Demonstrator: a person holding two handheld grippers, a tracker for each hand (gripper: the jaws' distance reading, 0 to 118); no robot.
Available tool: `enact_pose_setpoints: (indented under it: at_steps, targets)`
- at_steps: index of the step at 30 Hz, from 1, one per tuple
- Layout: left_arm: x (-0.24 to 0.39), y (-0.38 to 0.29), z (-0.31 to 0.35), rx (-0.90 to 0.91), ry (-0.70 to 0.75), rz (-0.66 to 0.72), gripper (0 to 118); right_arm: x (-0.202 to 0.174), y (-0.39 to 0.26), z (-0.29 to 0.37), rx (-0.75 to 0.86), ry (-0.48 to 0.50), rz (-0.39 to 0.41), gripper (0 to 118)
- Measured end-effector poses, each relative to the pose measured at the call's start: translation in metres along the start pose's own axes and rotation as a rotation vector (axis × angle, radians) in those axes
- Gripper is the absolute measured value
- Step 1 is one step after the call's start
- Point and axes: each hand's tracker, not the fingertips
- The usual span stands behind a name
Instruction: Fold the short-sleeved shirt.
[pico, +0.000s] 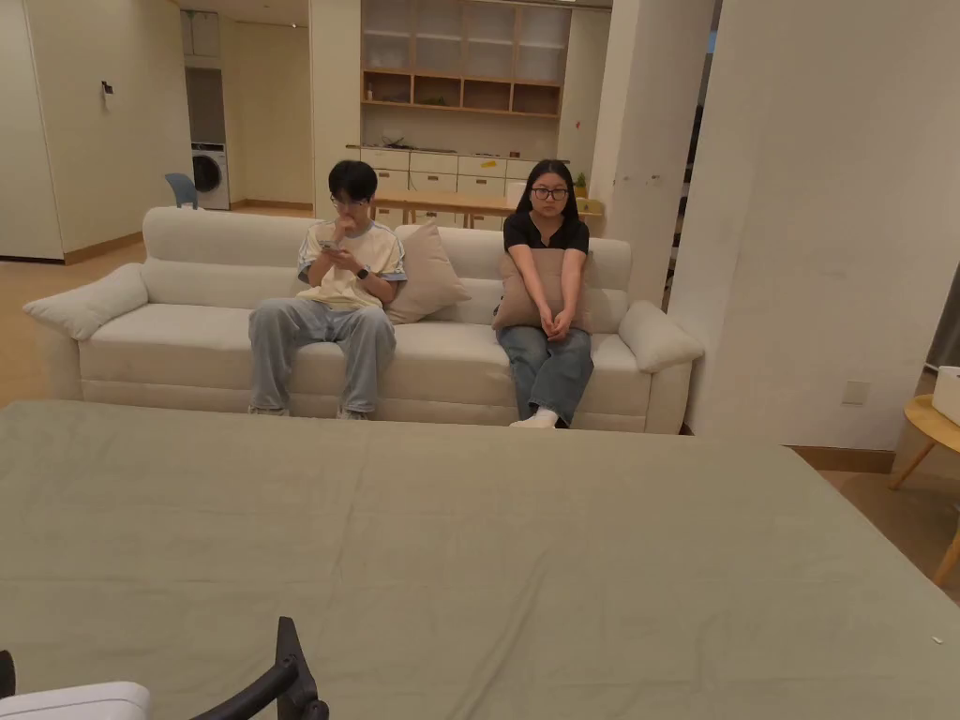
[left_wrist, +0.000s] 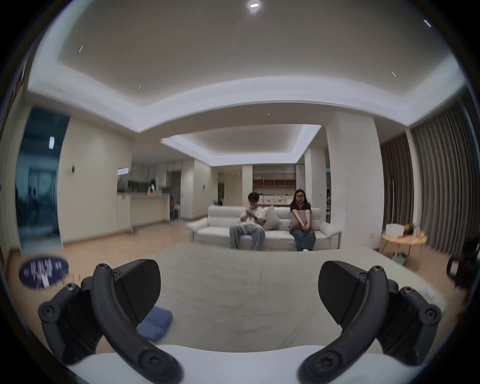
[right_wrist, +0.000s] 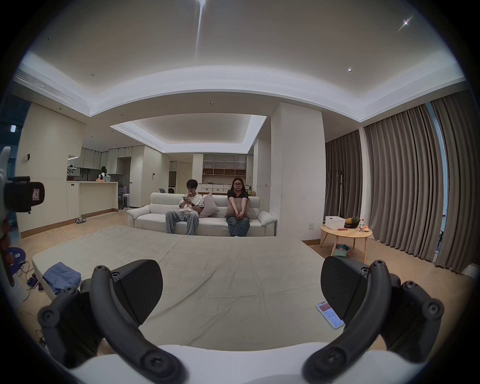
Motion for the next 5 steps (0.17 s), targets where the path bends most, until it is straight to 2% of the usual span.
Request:
enact_pose_setpoints:
  at_steps: [2,5]
  targets:
    - [-0.0008,-0.0046,-0.0006,0.061,-0.103,-0.027,117,-0.0005,-0.0005,0.0004,0.001,0.003,0.000,118]
    - [-0.0049,-0.0073,-0.0001,0.064,-0.077,0.003,117,-0.0017,-0.0010,0.0015,0.004,-0.001,0.006,118]
